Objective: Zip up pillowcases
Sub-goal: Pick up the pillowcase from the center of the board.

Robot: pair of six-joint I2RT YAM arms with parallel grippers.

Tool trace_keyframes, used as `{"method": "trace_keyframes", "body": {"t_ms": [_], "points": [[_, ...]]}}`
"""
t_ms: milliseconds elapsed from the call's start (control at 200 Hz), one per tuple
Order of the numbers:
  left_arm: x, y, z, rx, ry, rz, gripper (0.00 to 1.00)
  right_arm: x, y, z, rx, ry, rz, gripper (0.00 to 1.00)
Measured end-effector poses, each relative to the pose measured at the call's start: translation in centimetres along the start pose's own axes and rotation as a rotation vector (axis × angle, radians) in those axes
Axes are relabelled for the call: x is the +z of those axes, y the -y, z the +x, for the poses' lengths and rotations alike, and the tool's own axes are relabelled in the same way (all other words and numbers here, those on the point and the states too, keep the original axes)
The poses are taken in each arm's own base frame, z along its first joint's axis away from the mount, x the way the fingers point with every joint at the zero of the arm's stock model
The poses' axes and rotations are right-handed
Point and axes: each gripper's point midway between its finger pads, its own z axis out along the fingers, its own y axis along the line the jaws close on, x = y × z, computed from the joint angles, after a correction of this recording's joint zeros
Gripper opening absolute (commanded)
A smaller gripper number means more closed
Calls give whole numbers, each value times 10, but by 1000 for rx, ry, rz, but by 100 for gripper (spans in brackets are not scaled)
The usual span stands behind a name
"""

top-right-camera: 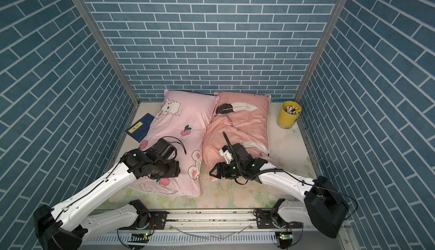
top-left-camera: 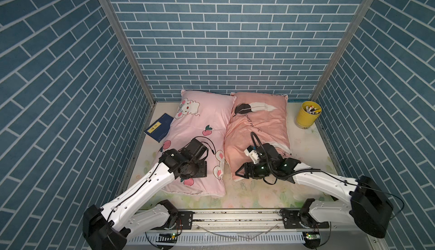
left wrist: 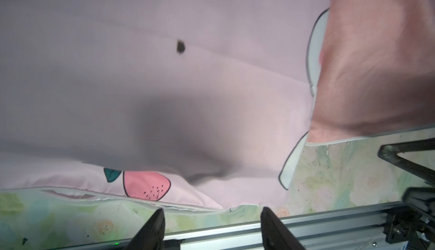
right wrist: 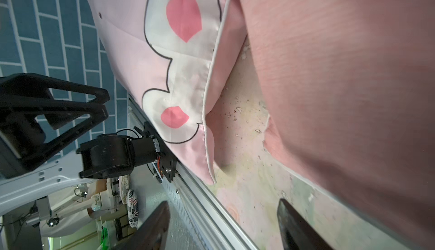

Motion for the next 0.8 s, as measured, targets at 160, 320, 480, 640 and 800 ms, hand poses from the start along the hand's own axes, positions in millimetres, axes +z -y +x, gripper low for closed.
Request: {"method": "trace_keyframes", "body": {"t_ms": [160, 320, 480, 640, 800], "points": [[25, -11, 24, -71, -76, 35, 64, 57, -2, 8, -42, -28, -62, 77], [27, 0, 19, -106, -66, 109, 62, 90, -9, 13, -69, -36, -118, 77], [27, 12, 9, -118, -40, 167, 60, 107, -24, 13, -80, -34, -180, 71], [30, 21, -1, -133, -17, 205, 58, 102, -34, 11, -74, -21, -204, 56], [44, 23, -1, -157, -26, 215, 57, 86, -50, 7, -77, -6, -220, 20]]}}
